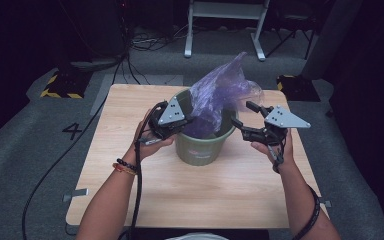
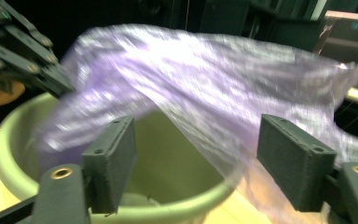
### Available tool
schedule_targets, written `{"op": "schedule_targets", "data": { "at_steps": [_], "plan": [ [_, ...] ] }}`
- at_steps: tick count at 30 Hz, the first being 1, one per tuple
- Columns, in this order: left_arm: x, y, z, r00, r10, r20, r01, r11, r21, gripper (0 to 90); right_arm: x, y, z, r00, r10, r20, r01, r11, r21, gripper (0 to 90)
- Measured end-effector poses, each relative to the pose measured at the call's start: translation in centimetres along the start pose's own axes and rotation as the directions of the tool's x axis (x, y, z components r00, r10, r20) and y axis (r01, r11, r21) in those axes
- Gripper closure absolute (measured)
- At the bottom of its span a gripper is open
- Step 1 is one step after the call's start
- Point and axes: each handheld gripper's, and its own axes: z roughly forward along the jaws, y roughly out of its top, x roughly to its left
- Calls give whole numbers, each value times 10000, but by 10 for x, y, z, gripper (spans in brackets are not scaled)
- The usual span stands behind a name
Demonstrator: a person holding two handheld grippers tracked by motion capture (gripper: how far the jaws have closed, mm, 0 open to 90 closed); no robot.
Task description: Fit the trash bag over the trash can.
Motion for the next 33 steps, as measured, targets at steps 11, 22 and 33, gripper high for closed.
{"op": "schedule_targets", "data": {
  "at_steps": [11, 22, 33],
  "plan": [
    [-2, -6, 1, 9987, 263, 428, -273, 9994, 224, 898, -10, -10, 18, 9969, -536, 580, 476, 9938, 1009, 334],
    [-3, -14, 1, 9984, 176, 534, -194, 9993, 324, 898, -18, -12, 31, 9851, -1010, 1393, 831, 9882, 1290, 446],
    [-2, -17, 0, 9986, -29, 520, 15, 9996, 281, 895, -14, -6, 37, 9837, -1457, 1054, 1342, 9849, 1089, 900]
  ]
}}
